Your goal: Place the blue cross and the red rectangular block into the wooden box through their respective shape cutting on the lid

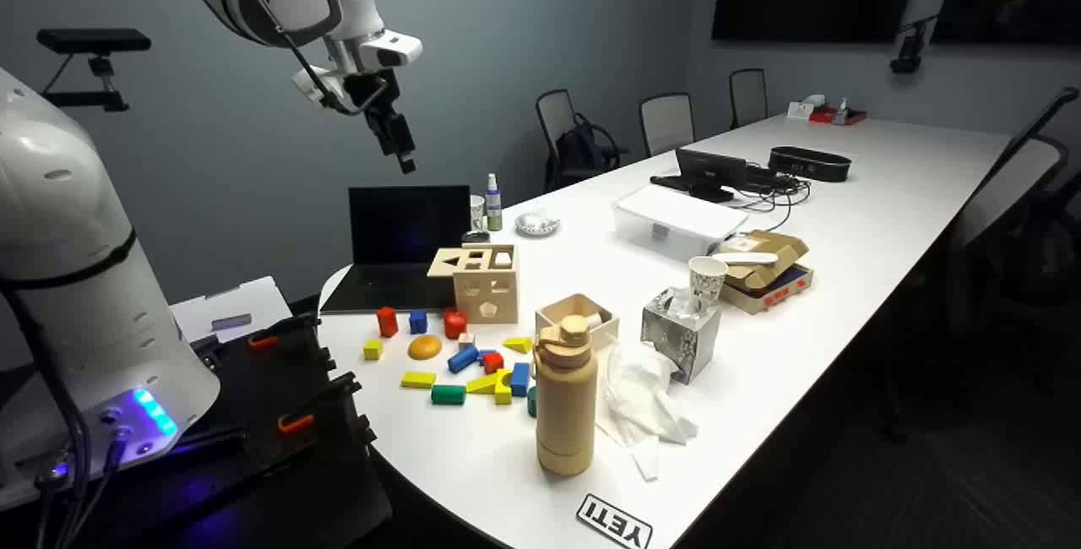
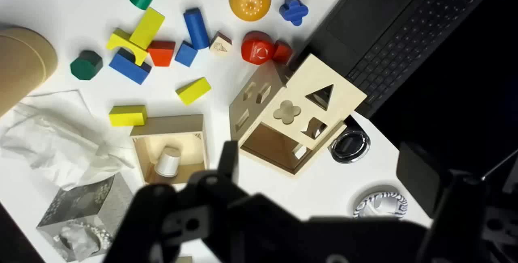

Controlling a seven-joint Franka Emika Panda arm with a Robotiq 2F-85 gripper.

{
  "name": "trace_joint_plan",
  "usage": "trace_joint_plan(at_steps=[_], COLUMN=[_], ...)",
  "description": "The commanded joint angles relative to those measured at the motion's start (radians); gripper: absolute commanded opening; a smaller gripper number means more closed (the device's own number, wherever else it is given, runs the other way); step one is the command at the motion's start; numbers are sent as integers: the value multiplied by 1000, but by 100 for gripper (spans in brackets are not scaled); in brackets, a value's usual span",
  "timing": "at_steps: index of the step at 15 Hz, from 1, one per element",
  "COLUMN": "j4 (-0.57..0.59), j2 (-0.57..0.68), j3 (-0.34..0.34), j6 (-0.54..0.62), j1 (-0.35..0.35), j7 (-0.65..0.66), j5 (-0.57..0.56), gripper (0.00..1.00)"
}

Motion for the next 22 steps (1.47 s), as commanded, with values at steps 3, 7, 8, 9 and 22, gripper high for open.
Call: trace_joint_plan(at_steps=[3,7,8,9,22], j4=[-4,-59,-30,-40,104], j2=[9,62,127,160,943], j3=[4,95,134,162,103], j6=[20,160,195,248,760], j1=[6,33,34,43,19], j7=[34,211,281,331,567], j5=[14,70,74,87,2], gripper=[100,100,100,100,100])
